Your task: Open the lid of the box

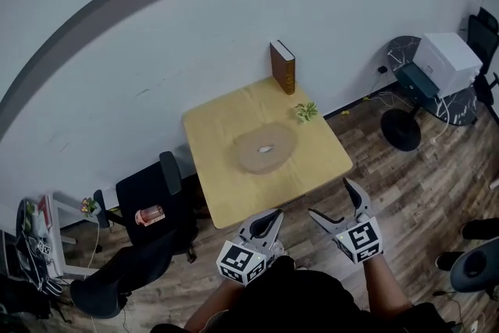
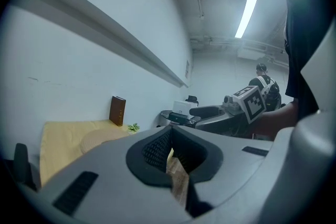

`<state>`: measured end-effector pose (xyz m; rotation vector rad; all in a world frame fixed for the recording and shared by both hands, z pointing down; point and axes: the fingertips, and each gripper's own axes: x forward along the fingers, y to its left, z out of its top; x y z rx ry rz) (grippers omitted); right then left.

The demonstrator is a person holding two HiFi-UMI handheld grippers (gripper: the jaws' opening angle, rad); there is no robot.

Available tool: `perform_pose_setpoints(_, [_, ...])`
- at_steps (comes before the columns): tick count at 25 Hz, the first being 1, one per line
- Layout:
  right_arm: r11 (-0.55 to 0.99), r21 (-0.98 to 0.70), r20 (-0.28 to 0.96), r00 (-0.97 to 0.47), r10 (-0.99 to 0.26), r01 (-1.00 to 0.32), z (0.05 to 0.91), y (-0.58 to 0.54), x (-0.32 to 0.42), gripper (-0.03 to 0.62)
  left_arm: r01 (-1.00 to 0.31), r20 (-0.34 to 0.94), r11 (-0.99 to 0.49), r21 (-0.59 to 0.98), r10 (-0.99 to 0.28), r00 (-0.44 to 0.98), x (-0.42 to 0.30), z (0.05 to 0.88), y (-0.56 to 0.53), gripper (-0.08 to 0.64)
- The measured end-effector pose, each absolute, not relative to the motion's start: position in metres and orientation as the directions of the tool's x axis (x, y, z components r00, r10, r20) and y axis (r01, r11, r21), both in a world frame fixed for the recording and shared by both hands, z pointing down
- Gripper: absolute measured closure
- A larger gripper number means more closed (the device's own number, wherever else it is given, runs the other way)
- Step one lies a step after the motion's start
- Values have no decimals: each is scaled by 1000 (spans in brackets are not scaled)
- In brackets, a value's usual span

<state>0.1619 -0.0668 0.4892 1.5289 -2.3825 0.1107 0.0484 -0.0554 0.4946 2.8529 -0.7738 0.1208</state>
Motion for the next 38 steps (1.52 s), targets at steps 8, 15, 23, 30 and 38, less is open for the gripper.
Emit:
perform_pose_setpoints(8, [564,92,379,-495,-782,-821,505,-136,128,97,-558,130,-813,166,-543,830,36,496,-126,540])
perform_pose_setpoints(15, [648,104,436,-551,-712,-755,516,-175,101,89,-593,135,-786,173,-578,805,12,497,-166,540])
perform_pose_setpoints(23, [723,92,491,-600,-631,-685,529,-204,77,89,-630,142,-756,177,-614,776,-20,501,-190,540])
perform_pose_setpoints(30, [806,182,554,-619,-557,-563,543,-230,61,91,-667,158,-720,192,-648,745,-27,506,-201,540])
perform_pose_setpoints(38, [920,149,723,-595,-351,-362,598,-248,47,98,-756,190,-611,234,-734,653,-50,526,-211,540])
